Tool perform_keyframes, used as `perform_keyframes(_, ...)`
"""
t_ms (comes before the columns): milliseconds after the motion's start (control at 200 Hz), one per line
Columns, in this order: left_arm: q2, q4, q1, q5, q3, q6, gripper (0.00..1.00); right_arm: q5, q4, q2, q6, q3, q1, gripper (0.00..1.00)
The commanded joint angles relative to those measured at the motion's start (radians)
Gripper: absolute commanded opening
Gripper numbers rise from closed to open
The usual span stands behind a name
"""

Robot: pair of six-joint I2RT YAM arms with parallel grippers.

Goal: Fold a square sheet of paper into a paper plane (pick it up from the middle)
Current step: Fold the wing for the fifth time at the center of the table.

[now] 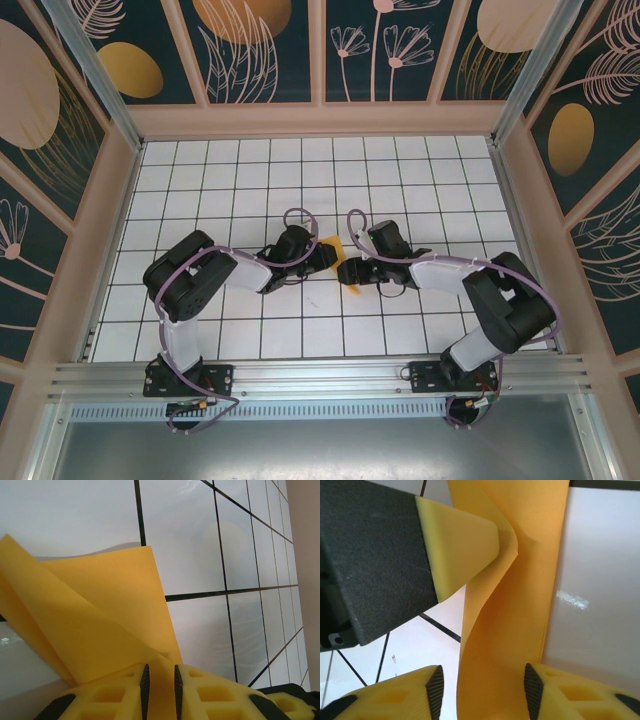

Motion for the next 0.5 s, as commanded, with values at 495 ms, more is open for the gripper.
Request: perform_keyframes(495, -0.007, -0.065, 0.002, 0.002, 0.027, 0.037, 0.25, -0.103, 0.106, 0.060, 0.087, -0.063, -0.042, 0.15)
